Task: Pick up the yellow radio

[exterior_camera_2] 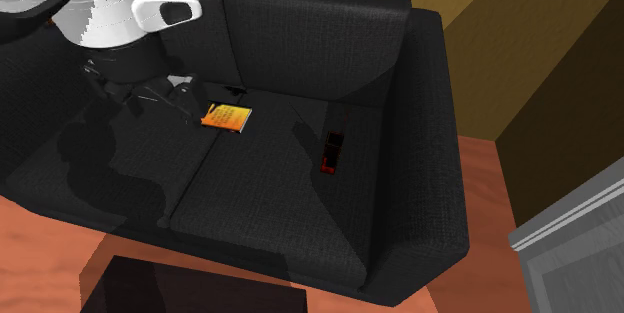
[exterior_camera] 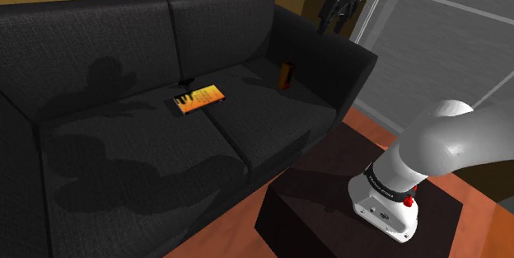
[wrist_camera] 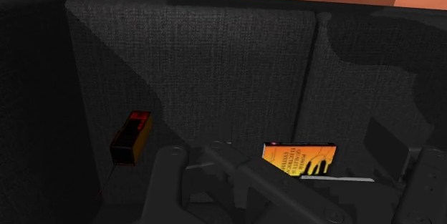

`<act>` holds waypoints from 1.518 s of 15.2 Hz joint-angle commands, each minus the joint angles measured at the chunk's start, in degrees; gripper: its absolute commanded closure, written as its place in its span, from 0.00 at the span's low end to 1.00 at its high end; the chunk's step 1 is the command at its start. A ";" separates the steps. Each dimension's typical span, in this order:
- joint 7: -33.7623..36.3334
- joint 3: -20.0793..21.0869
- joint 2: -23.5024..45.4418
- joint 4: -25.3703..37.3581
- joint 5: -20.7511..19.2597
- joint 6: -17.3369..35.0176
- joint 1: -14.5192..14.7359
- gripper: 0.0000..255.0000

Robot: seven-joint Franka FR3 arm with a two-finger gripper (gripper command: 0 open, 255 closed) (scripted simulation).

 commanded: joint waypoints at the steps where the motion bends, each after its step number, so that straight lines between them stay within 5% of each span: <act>1: -1.67 -1.15 2.85 -0.47 -0.52 3.17 -0.29 0.00; 12: -11.53 -7.87 21.79 2.66 -0.88 17.77 -1.53 0.00; 23: -22.60 -12.05 44.88 14.92 5.07 26.65 -3.56 0.00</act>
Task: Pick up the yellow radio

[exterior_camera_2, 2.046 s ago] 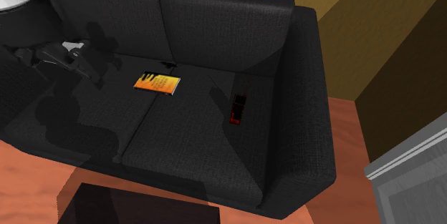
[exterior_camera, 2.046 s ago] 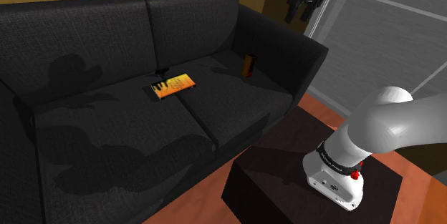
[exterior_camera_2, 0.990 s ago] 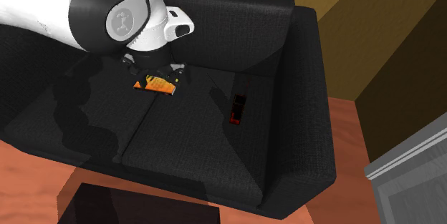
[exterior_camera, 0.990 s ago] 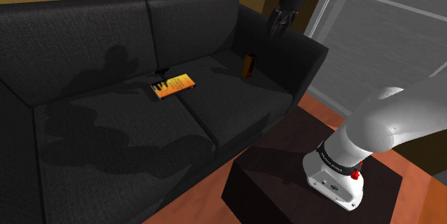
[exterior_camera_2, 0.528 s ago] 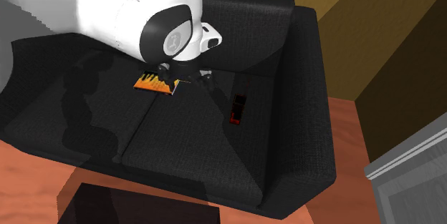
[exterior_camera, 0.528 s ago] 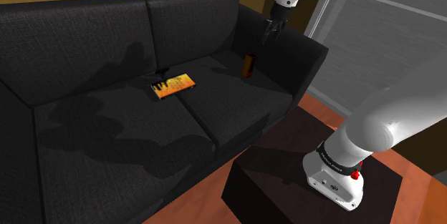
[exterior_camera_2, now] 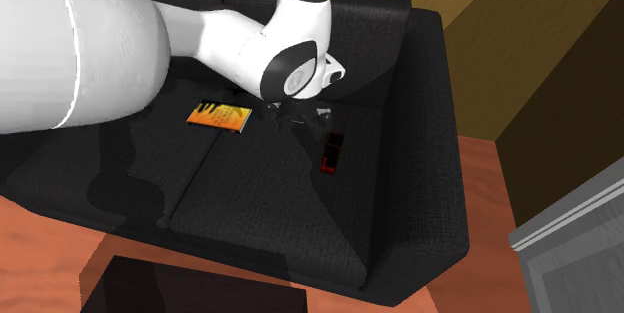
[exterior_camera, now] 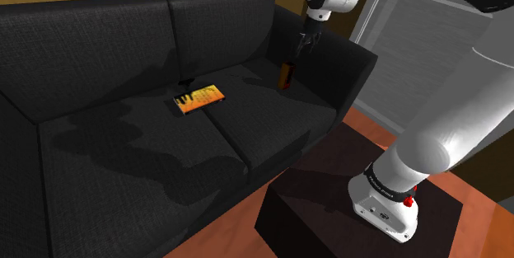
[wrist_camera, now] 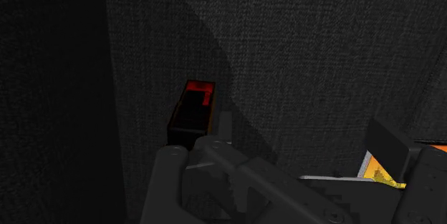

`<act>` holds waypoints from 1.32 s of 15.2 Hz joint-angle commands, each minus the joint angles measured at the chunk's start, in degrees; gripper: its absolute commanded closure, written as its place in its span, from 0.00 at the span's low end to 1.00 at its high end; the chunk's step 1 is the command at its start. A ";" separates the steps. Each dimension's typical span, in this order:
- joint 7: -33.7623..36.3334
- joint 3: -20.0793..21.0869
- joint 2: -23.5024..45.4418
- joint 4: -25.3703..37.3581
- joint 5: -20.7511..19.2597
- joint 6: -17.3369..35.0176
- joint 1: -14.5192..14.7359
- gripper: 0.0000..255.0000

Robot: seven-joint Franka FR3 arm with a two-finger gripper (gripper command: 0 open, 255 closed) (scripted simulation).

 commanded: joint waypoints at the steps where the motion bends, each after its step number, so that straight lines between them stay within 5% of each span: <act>1: -1.79 -0.23 4.76 3.93 1.48 0.39 -0.60 0.00; 11: -8.84 0.87 27.28 24.23 7.29 0.93 -6.39 0.00; 20: -9.89 1.72 30.70 23.47 8.56 4.99 -6.91 0.00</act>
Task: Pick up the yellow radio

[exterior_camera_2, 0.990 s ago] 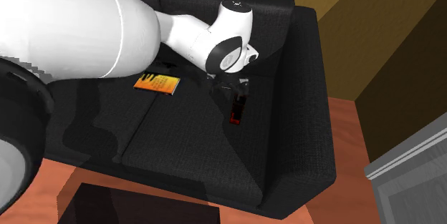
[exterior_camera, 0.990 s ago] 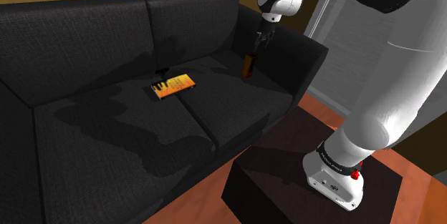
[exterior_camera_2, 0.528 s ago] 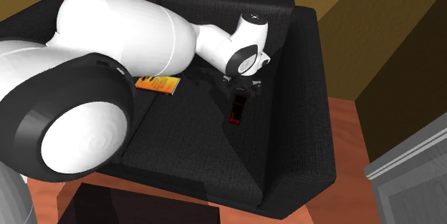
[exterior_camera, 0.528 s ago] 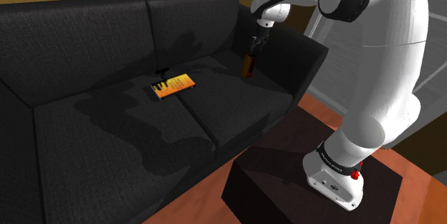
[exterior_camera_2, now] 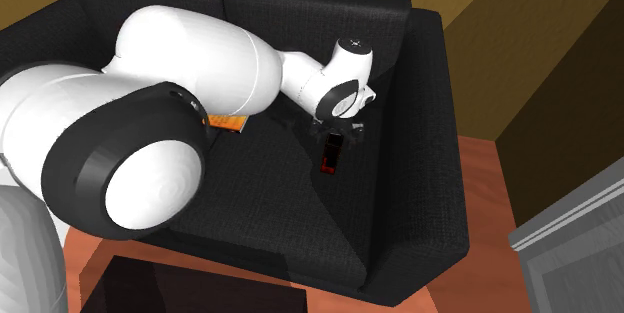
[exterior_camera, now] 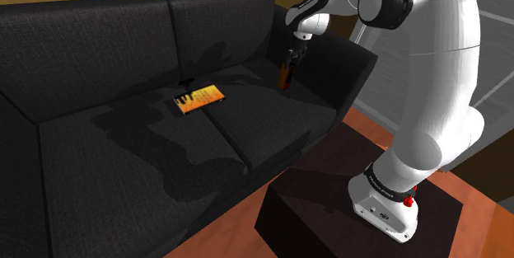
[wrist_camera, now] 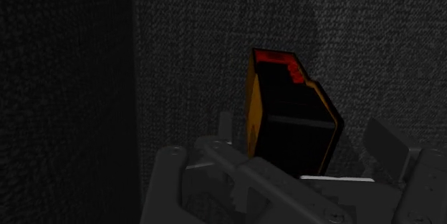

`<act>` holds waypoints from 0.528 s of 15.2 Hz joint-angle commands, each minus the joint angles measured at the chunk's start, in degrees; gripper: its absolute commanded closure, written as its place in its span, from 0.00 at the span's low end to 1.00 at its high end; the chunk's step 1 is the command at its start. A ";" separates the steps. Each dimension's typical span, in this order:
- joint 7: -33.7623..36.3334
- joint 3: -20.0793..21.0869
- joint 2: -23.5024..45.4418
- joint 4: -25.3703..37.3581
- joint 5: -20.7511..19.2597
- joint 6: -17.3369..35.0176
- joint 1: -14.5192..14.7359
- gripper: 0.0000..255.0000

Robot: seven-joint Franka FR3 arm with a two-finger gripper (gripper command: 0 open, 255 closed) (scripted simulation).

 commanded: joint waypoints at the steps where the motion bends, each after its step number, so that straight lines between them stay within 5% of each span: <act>1: -0.16 0.07 0.38 0.10 0.13 0.30 -0.13 0.00; 2: -0.12 0.08 0.36 0.07 0.13 0.31 -0.09 1.00; 8: -0.12 0.06 0.30 0.04 0.11 0.28 -0.09 1.00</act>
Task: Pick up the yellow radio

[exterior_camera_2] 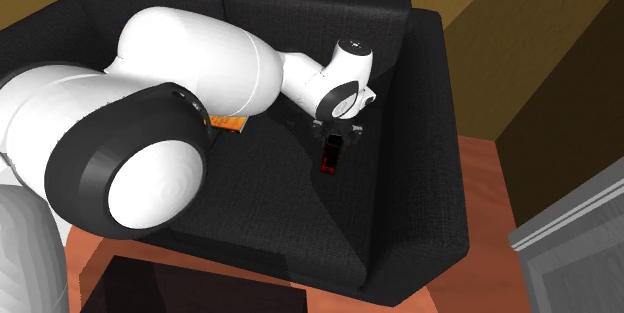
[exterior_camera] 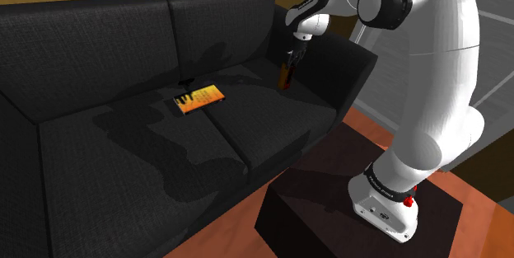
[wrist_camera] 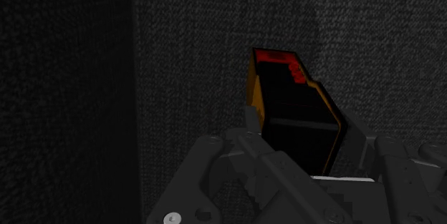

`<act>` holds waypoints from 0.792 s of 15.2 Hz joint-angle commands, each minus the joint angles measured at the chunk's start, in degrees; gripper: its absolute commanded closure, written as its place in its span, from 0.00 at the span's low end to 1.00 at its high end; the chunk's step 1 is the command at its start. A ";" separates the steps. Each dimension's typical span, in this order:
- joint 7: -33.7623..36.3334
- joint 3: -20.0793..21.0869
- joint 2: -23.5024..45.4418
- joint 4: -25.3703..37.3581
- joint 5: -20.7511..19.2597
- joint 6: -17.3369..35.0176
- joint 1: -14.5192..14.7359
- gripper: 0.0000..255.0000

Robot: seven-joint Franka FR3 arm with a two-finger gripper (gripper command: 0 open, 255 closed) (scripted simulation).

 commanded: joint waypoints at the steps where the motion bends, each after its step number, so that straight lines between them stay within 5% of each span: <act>1: 0.00 0.00 0.03 0.00 0.00 0.01 -0.01 1.00; 12: 1.23 -0.96 -3.86 1.08 -1.49 -4.82 0.53 1.00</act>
